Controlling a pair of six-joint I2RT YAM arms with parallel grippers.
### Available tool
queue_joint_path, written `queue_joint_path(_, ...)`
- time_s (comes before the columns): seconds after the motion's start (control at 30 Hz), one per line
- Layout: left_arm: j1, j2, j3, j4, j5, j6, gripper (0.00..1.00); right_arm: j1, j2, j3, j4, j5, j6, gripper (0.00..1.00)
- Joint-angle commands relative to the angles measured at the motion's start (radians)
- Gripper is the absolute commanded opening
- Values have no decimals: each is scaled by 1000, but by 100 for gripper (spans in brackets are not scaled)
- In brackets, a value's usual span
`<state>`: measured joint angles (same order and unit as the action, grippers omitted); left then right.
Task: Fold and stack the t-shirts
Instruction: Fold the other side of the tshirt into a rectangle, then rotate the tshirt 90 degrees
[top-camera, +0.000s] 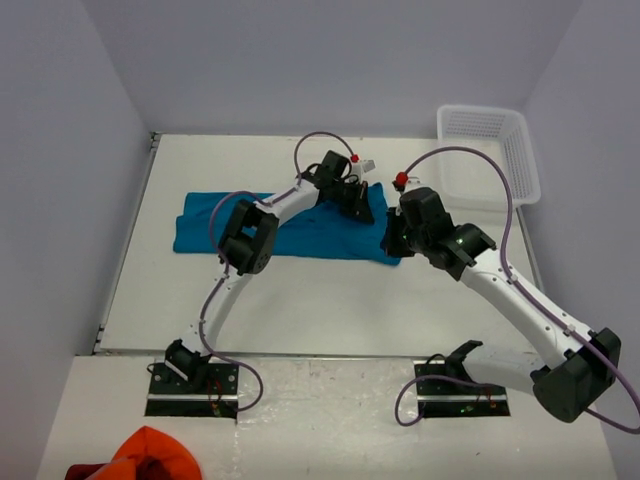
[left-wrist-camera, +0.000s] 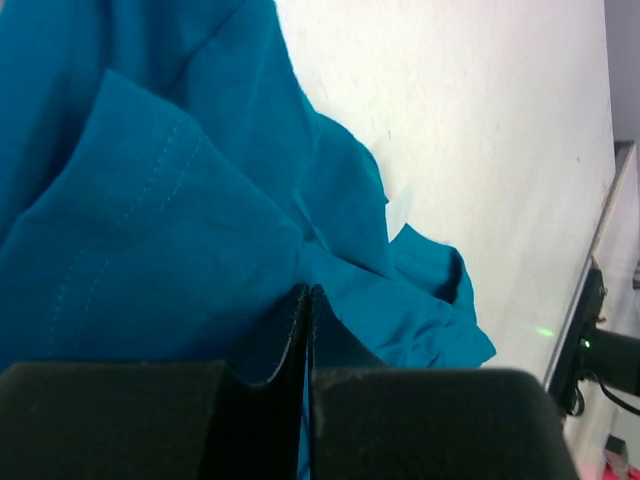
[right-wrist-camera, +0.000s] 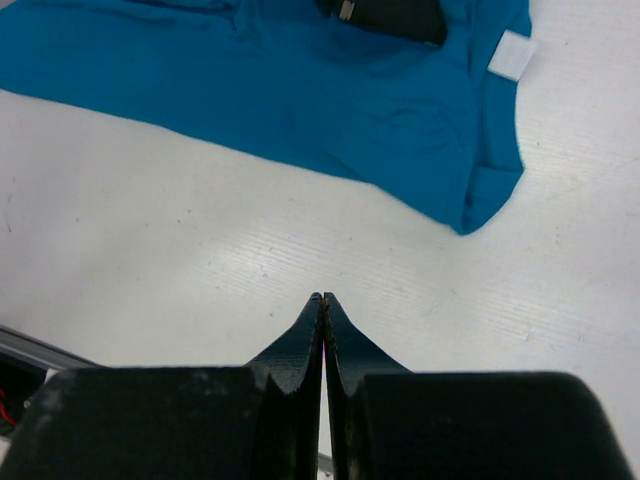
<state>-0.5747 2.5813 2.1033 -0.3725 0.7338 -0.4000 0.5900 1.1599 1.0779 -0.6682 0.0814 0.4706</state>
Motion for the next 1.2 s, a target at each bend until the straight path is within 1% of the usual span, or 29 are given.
queue_joint_path(0.0, 18, 103, 150, -83, -60, 18, 0, 14, -26, -18, -7, -34, 26, 0)
queue_joint_path(0.03, 25, 121, 191, -77, -63, 6, 0, 22, -26, -25, -8, -37, 29, 0)
queue_joint_path(0.07, 51, 144, 201, -60, -57, -31, 0, 28, -26, -32, -7, -38, 33, 0)
queue_joint_path(0.13, 85, 160, 204, 22, -34, -77, 0, 43, -22, -41, -7, -42, 31, 0)
queue_joint_path(0.17, 122, 166, 205, 53, -27, -121, 0, 47, -19, -48, -5, -42, 31, 0)
queue_joint_path(0.2, 143, 178, 213, 119, -10, -143, 0, 53, -11, -56, 1, -43, 31, 0)
queue_joint_path(0.27, 195, 197, 231, 179, 4, -202, 0, 56, 0, -72, 8, -51, 30, 0)
queue_joint_path(0.3, 213, 201, 247, 254, 13, -221, 0, 57, 4, -78, 22, -52, 30, 0)
queue_joint_path(0.37, 258, 217, 265, 328, 39, -279, 0, 64, 21, -96, 38, -72, 28, 0)
queue_joint_path(0.4, 272, 218, 289, 399, 45, -295, 0, 67, 27, -102, 53, -75, 28, 0)
queue_joint_path(0.5, 314, 177, 296, 527, 87, -335, 0, 77, 50, -124, 84, -77, 30, 0)
queue_joint_path(0.63, 331, 77, 319, 647, 173, -312, 0, 111, 75, -150, 130, -106, 40, 0)
queue_joint_path(0.7, 332, 51, 320, 691, 196, -329, 0, 125, 84, -159, 154, -118, 48, 0)
queue_joint_path(0.77, 337, 21, 322, 728, 245, -382, 0, 140, 93, -162, 165, -120, 59, 0)
queue_joint_path(0.8, 340, 7, 333, 687, 243, -375, 0, 155, 101, -159, 162, -115, 62, 0)
queue_joint_path(0.83, 346, -16, 333, 616, 218, -287, 0, 163, 104, -147, 154, -106, 65, 0)
queue_joint_path(0.87, 349, -91, 302, 401, 167, -207, 0, 171, 103, -139, 135, -97, 68, 0)
queue_joint_path(0.9, 354, -140, 269, 260, 91, -130, 0, 185, 93, -130, 124, -88, 71, 0)
queue_joint_path(0.93, 354, -198, 224, 157, -165, -2, 0, 188, 83, -119, 114, -83, 72, 0)
queue_joint_path(0.97, 354, -296, 151, -23, -315, 44, 0, 191, 70, -115, 102, -83, 72, 0)
queue_joint_path(1.0, 354, -334, 123, -107, -446, 74, 0, 192, 60, -110, 96, -66, 74, 0)
queue_joint_path(1.03, 349, -369, 89, -173, -705, 116, 0, 194, 34, -101, 90, -57, 71, 0)
queue_joint_path(1.07, 349, -439, -13, -256, -829, 128, 0, 194, 24, -96, 78, -54, 68, 0)
queue_joint_path(1.1, 349, -473, -73, -276, -918, 136, 0, 194, 15, -90, 71, -49, 63, 0)
queue_joint_path(1.13, 352, -548, -139, -289, -1089, 127, 0, 192, 1, -84, 67, -46, 56, 0)
queue_joint_path(1.17, 352, -584, -263, -293, -1175, 115, 0, 194, -3, -81, 59, -48, 53, 0)
